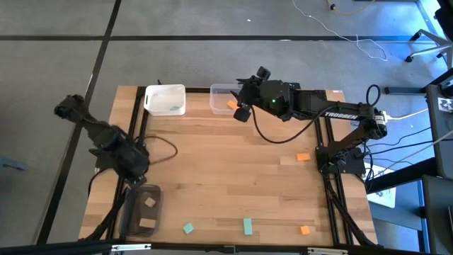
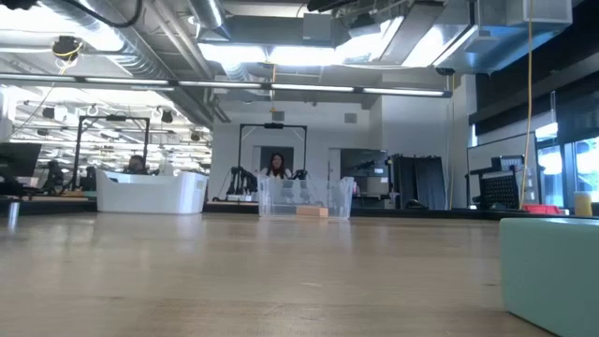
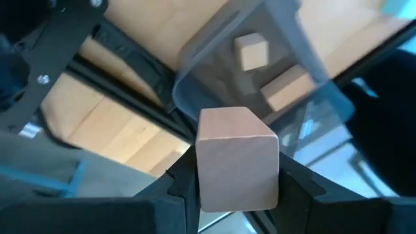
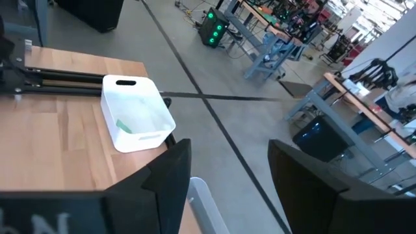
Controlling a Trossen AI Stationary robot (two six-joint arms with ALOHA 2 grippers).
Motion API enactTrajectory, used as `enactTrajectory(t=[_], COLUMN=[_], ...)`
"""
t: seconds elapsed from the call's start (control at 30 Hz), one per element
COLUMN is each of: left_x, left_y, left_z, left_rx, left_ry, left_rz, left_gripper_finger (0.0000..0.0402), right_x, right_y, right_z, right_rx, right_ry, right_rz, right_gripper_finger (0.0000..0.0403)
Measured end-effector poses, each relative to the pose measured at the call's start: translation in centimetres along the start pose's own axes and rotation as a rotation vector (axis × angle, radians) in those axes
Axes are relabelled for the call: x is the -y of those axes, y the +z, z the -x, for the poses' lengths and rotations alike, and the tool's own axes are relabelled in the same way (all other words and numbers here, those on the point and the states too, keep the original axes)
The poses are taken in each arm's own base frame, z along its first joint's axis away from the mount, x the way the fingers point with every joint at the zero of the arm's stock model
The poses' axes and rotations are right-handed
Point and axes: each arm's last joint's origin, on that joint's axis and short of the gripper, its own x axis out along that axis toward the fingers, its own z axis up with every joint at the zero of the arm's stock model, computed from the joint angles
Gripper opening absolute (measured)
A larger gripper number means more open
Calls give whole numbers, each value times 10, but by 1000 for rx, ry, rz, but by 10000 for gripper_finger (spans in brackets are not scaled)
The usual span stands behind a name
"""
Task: Sort & place blocks by color
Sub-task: Put the brown block into the black bin
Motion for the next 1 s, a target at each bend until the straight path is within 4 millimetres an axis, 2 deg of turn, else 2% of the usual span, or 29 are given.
enactTrajectory(t=[0.3, 0.53, 0.77, 1.0], left_x=[36, 59, 74, 85], left_y=[-23, -27, -29, -33], left_z=[-47, -87, -120, -151], left_rx=[6, -19, -8, -72], left_ry=[146, 225, 272, 290], left_rz=[-42, -68, -62, -81], left_gripper_finger=[122, 122, 122, 122], right_x=[0, 0, 0, -1], right_y=[0, 0, 0, -3], right_z=[0, 0, 0, 0], right_rx=[1, 2, 0, -27], right_ry=[2, 2, 3, 10], right_rz=[-5, -31, -54, -39], right_gripper_finger=[206, 206, 206, 206])
